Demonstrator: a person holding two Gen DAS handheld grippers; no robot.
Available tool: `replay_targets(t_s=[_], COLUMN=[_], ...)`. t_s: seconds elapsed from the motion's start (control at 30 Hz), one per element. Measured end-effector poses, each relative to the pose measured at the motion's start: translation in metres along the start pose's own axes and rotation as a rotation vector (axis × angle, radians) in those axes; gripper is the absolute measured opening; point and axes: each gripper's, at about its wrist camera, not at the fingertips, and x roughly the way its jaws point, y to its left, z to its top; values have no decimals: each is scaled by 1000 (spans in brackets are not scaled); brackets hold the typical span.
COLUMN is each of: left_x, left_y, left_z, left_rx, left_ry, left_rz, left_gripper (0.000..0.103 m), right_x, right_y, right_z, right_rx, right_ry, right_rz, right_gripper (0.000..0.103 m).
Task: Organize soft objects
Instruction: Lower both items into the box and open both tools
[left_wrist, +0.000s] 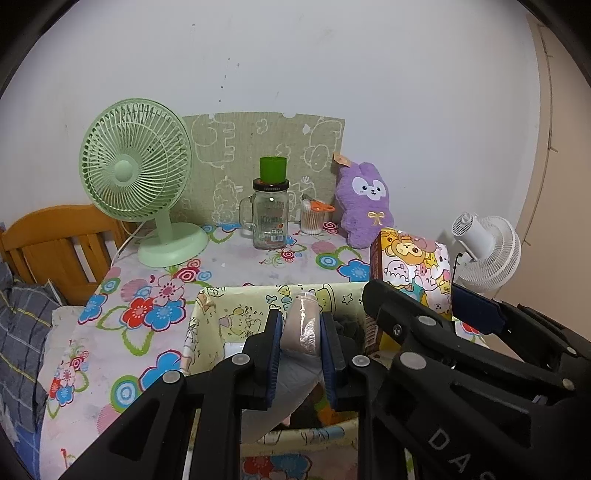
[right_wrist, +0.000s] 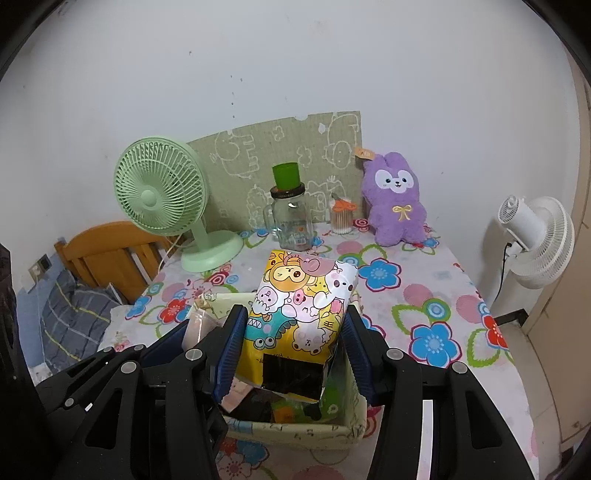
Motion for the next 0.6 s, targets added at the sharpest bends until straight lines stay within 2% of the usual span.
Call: replay_targets(t_s=[0.47,0.6], left_x=[41,50], left_y=[16,19], left_z=[-1,-3], left_rx=[-44,-53], left_ry=[26,25], left_rz=[10,26], left_gripper=[20,31], right_x=[48,59], right_y=[0,0], right_z=[1,0], right_rx=[-19,-23], right_ry=[55,67], right_rz=[32,38], right_gripper=[56,56])
